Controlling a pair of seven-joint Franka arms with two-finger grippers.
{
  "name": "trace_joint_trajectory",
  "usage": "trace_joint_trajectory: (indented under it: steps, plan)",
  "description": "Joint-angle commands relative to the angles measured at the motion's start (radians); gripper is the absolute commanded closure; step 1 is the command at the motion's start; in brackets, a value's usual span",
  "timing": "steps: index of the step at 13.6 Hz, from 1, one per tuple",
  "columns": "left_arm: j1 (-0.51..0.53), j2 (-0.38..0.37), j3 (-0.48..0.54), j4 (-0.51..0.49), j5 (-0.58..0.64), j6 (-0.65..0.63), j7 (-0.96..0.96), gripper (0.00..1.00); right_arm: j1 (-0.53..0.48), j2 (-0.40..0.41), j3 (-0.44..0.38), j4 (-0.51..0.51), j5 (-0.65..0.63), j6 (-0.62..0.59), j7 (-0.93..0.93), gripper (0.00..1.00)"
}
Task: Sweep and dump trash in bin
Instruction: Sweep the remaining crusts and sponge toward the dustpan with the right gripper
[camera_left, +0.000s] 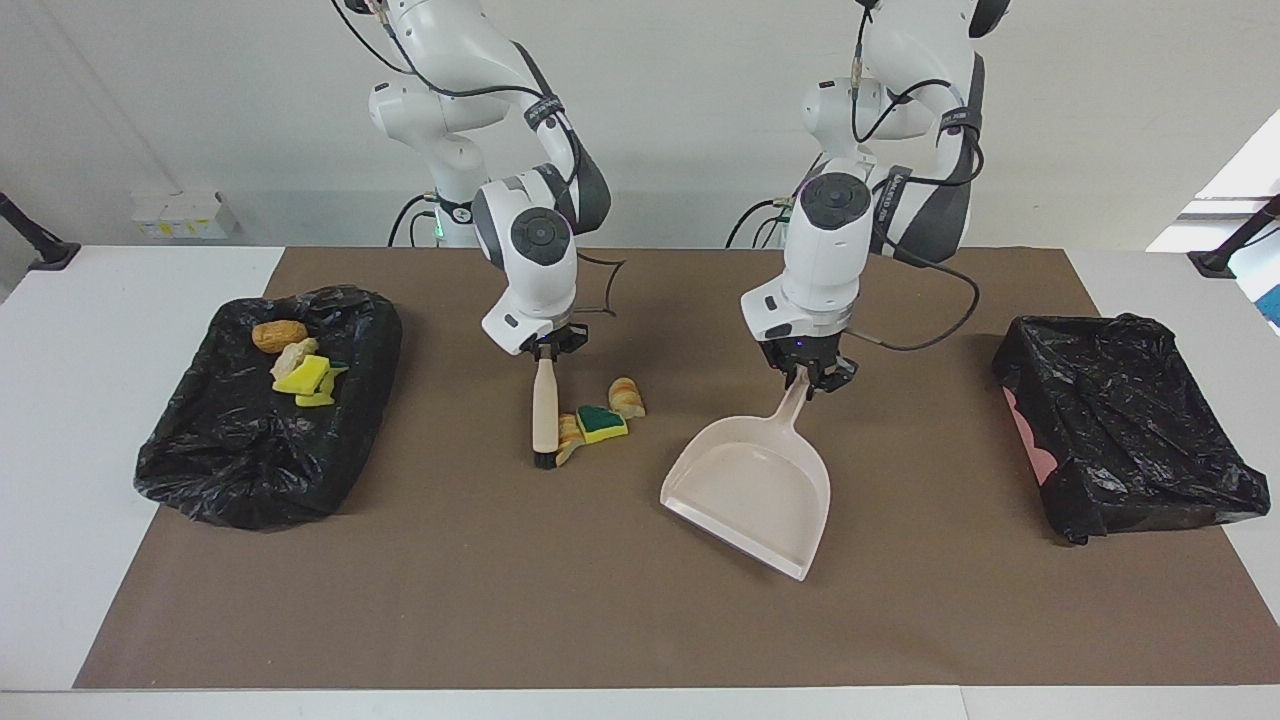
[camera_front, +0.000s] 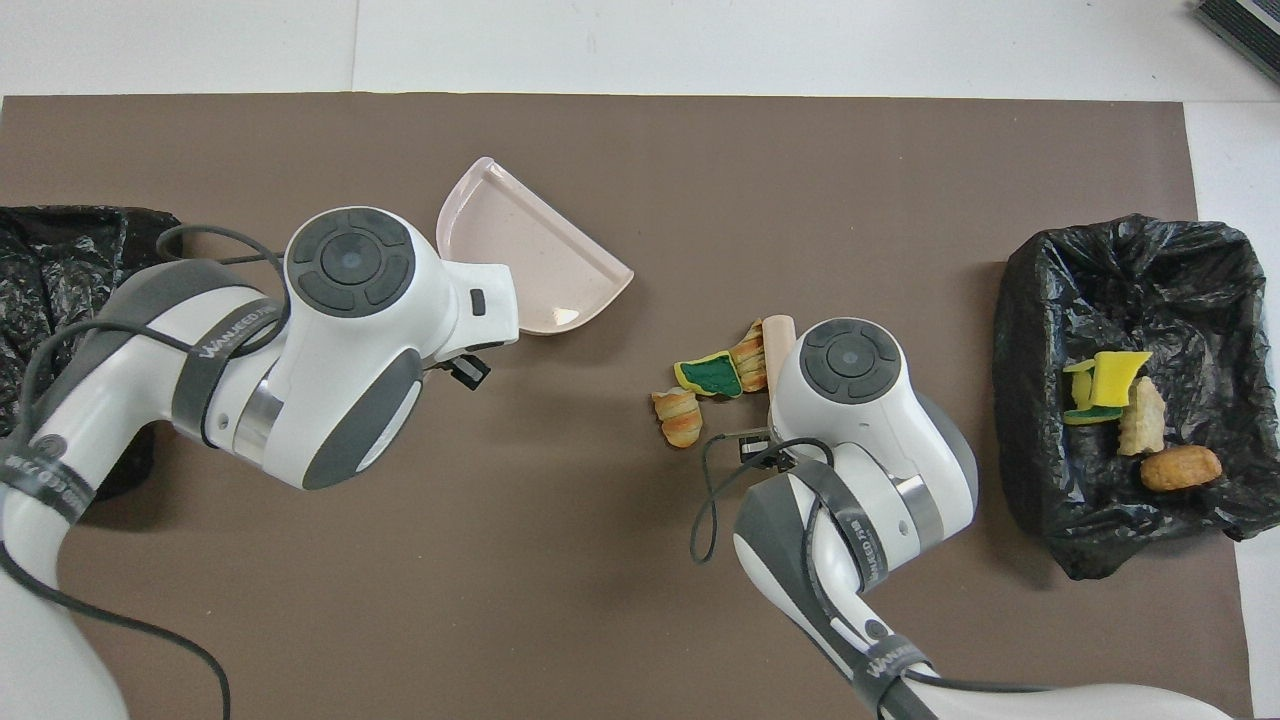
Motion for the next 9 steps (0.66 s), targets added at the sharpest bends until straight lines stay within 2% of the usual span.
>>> trace_joint_trajectory:
  steps: [1, 6, 9]
  plan:
    - [0.004, -0.035, 0.044, -0.024, -0.005, -0.029, 0.304, 1.00, 0.023, -0.013, 0.005, -0.018, 0.045, 0.013, 0.036, 1.00]
    - [0.045, -0.073, 0.055, -0.094, -0.007, -0.019, 0.754, 1.00, 0.069, -0.018, 0.005, -0.018, 0.086, 0.006, 0.078, 1.00]
    - [0.050, -0.109, 0.057, -0.166, -0.020, 0.000, 0.827, 1.00, 0.095, -0.011, 0.005, -0.018, 0.109, 0.015, 0.107, 1.00]
